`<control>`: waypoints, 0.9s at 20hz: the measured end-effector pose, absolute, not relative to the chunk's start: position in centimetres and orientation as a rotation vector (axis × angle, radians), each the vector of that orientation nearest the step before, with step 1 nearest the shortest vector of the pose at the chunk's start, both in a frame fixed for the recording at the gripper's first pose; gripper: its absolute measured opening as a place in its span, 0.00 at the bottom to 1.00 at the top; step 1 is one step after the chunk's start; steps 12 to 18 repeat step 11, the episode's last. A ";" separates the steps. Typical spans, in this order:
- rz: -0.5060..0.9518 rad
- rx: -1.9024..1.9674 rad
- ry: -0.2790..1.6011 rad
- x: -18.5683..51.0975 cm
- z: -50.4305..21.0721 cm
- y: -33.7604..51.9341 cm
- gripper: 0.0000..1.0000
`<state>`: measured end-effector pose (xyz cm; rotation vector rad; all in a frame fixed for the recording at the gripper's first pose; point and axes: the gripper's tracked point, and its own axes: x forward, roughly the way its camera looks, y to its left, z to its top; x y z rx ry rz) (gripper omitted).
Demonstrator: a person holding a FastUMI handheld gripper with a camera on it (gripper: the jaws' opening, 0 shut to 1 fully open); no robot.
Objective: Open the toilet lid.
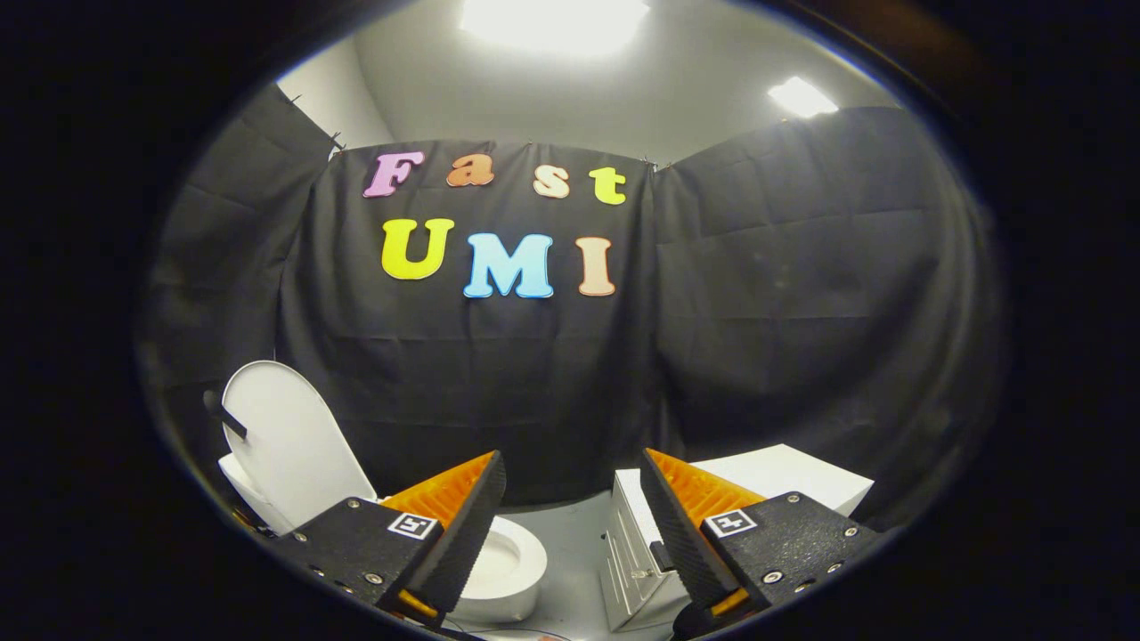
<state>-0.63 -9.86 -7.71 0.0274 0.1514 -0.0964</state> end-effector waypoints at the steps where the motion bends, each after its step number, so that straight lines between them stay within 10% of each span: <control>1: -0.096 0.033 0.151 -0.7 -7.6 -9.7 0.93; 18: -0.097 -0.018 0.151 -0.9 -6.7 -9.0 0.93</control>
